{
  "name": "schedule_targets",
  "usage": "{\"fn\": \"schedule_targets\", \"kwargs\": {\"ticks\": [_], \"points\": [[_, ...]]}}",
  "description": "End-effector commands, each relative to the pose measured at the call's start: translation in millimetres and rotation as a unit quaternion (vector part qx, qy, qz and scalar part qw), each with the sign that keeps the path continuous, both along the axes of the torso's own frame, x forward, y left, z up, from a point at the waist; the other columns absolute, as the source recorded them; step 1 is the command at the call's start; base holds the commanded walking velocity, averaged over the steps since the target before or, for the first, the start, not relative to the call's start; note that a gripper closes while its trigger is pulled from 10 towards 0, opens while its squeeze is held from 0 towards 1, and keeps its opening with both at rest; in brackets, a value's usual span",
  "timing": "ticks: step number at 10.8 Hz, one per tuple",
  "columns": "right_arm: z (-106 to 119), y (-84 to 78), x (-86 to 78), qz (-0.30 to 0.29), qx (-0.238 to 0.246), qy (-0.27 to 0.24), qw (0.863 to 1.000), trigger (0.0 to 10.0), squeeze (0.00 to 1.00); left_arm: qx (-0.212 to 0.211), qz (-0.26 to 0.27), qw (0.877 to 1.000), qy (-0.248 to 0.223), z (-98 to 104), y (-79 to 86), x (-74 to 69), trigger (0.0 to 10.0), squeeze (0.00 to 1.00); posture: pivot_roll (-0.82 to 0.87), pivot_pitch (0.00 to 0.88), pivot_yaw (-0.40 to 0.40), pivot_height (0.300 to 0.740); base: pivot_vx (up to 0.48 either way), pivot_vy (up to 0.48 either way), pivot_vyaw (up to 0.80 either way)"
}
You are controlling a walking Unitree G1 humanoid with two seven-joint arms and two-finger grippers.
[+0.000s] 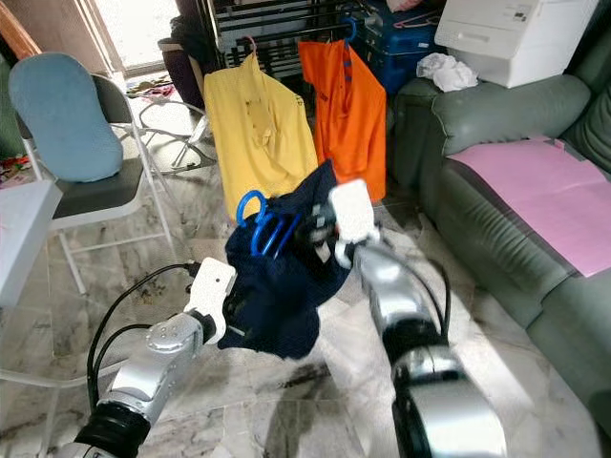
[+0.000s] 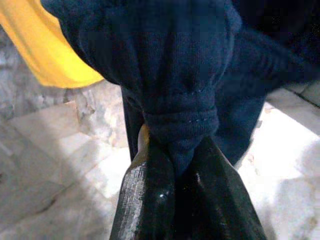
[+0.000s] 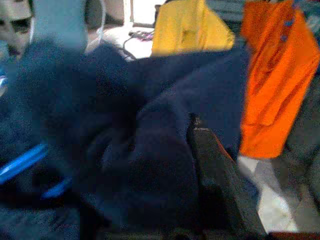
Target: Hang hanger
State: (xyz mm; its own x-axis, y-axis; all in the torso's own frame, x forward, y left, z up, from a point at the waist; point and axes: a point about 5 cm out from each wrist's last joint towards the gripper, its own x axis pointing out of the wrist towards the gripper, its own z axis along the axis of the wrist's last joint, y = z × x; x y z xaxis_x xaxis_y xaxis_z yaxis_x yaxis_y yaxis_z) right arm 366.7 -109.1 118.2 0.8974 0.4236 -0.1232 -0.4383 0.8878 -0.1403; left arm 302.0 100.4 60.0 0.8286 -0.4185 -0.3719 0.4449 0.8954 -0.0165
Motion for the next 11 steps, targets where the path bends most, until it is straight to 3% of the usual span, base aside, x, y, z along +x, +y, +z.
{"fn": "schedule_targets", "kwargs": {"ticks": [1, 2, 3, 5, 6, 7, 11], "points": [[-10.1, 12.5, -8.8, 0.034, -0.014, 0.015, 0.999, 0.0, 0.0, -0.01, 0.022, 0.999, -0.025, 15.7, 4.2, 7.1, 1.6, 0.0, -0.11, 0.0, 0.081, 0.74, 0.0, 0.0, 0.0], [-23.2, 15.2, -17.8, 0.046, -0.022, 0.037, 0.998, 0.0, 0.0, -0.012, 0.032, 0.999, -0.022, 16.4, 6.2, 8.3, 0.5, 0.0, -0.11, 0.0, 0.083, 0.74, 0.0, 0.0, 0.0], [-35.8, 15.7, -27.1, 0.055, -0.032, 0.055, 0.996, 0.0, 0.0, -0.012, 0.041, 0.999, -0.019, 16.4, 8.9, 9.3, 0.2, 0.0, -0.11, 0.0, 0.083, 0.74, 0.0, 0.0, 0.0], [-53.2, 11.9, -43.5, 0.063, -0.043, 0.081, 0.994, 0.0, 0.0, -0.008, 0.055, 0.998, -0.016, 17.3, 16.0, 10.7, 0.6, 0.0, -0.11, 0.0, 0.084, 0.74, 0.0, 0.0, 0.0], [-52.8, 8.2, -48.4, 0.073, -0.03, 0.082, 0.993, 10.0, 1.0, -0.005, 0.058, 0.998, -0.015, 17.7, 20.0, 11.1, 0.9, 0.0, -0.11, 0.0, 0.085, 0.74, 0.0, 0.0, 0.0], [-48.1, 7.3, -49.8, 0.086, -0.038, 0.064, 0.993, 10.0, 1.0, -0.003, 0.058, 0.998, -0.015, 18.2, 21.7, 11.4, 0.3, 0.0, -0.11, 0.0, 0.085, 0.74, 0.0, 0.0, 0.0], [-31.5, -3.4, -64.9, 0.188, -0.095, 0.0, 0.977, 10.0, 1.0, 0.019, 0.058, 0.998, -0.017, 16.8, 30.9, 13.5, 0.0, 0.0, -0.12, 0.0, 0.087, 0.74, 0.0, 0.0, 0.0]]}}
